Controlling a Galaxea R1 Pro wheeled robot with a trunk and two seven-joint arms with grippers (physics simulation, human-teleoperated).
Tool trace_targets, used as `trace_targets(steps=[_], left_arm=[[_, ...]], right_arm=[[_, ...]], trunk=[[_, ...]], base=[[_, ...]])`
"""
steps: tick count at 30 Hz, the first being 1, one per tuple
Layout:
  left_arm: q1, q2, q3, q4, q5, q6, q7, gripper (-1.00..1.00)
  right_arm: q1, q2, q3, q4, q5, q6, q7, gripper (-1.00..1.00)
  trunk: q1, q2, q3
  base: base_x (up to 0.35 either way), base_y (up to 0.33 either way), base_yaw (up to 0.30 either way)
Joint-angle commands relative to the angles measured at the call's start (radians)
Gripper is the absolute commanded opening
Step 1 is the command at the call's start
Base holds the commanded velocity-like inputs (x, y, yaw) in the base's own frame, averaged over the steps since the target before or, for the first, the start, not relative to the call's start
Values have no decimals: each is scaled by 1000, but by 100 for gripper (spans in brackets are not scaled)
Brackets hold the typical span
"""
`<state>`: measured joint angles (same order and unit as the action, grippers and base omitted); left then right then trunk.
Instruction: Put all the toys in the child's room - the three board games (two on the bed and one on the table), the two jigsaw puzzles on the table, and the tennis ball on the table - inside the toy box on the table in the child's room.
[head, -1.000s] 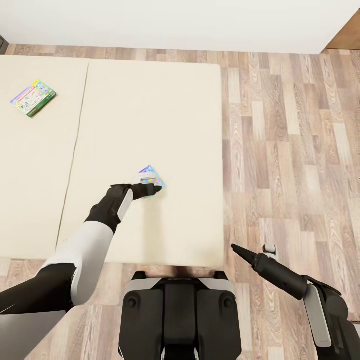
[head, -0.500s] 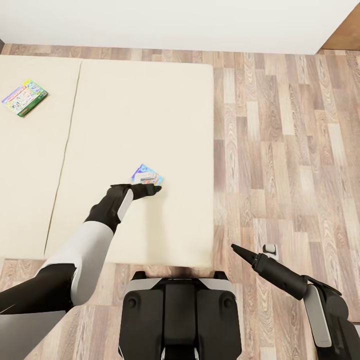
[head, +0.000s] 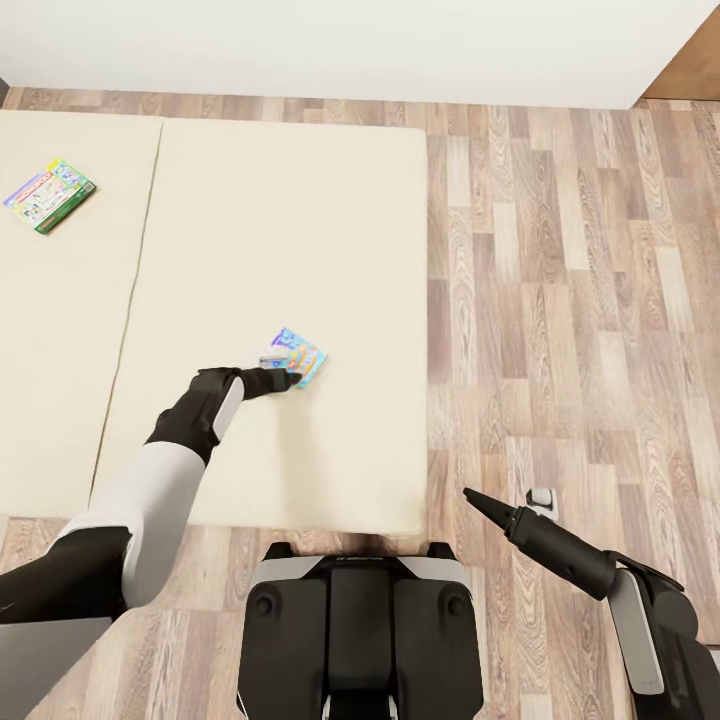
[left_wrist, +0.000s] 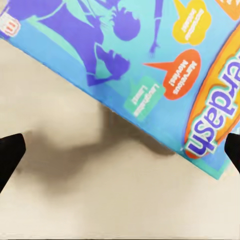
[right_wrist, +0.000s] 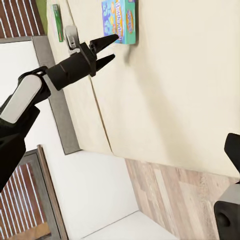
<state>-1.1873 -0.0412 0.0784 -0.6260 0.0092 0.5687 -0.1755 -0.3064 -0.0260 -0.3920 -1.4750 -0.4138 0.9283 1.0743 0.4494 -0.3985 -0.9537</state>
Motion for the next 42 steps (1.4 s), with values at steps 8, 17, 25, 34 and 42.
trace_targets(steps=[8, 17, 25, 34, 42], left_arm=[[0, 63, 7, -55, 7, 76, -10, 100], [-1, 74, 13, -113, 8, 153, -9, 100], [-17, 74, 14, -117, 9, 150, -3, 100], [-51, 65, 16, -116, 9, 150, 3, 100], [-83, 57, 16, -111, 12, 150, 5, 100]], right_arm=[[0, 1, -2, 0, 0, 4, 3, 100], [1, 0, -3, 0, 0, 4, 3, 100], [1, 0, -4, 1, 0, 4, 3, 100], [1, 0, -4, 0, 0, 4, 3, 100], [1, 0, -4, 0, 0, 4, 3, 100]], trunk=[[1, -2, -1], [1, -2, -1], [1, -2, -1], [1, -2, -1], [1, -2, -2]], base=[[0, 0, 0], [0, 0, 0], [0, 0, 0], [0, 0, 0], [0, 0, 0]])
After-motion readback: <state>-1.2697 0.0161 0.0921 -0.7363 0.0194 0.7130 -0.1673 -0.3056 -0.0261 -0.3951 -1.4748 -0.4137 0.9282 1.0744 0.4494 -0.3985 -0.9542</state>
